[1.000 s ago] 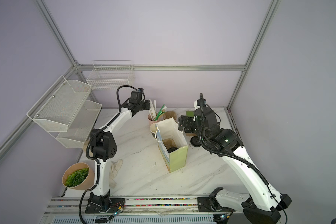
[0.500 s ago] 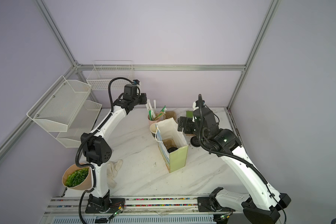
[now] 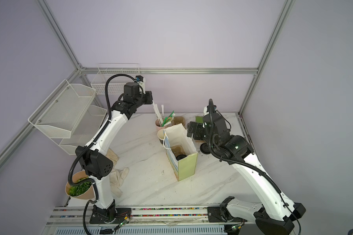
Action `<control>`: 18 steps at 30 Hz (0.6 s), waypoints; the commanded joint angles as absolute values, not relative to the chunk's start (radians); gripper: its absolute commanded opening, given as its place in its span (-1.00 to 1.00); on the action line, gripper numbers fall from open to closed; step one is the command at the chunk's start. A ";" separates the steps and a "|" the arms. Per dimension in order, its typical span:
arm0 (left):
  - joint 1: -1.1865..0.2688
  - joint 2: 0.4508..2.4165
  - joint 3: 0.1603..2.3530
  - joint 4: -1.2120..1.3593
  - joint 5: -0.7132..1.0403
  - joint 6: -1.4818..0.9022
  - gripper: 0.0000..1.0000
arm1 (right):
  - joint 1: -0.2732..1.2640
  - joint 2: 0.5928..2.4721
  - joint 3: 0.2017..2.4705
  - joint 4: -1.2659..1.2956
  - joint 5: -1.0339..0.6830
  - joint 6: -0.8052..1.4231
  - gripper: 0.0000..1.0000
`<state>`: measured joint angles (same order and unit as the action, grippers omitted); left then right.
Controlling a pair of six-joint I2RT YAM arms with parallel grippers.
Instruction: Pack the takeout coffee
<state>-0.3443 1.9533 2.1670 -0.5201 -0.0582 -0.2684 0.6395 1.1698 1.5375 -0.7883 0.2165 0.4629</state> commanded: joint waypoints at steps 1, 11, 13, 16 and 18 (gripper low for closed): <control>-0.382 1.855 2.268 -0.518 -0.063 -0.240 -1.00 | 0.632 1.156 1.527 -0.776 0.257 0.487 0.95; -0.520 1.694 2.223 -0.532 -0.162 -0.168 -1.00 | 0.589 1.149 1.518 -0.777 0.311 0.523 0.95; -0.551 1.663 2.213 -0.532 -0.179 -0.163 -1.00 | 0.571 1.149 1.517 -0.777 0.314 0.530 0.95; -0.608 1.619 2.185 -0.533 -0.206 -0.147 -1.00 | 0.539 1.150 1.513 -0.776 0.314 0.547 0.95; -0.640 1.589 2.149 -0.532 -0.218 -0.152 -1.00 | 0.509 1.150 1.508 -0.775 0.315 0.559 0.95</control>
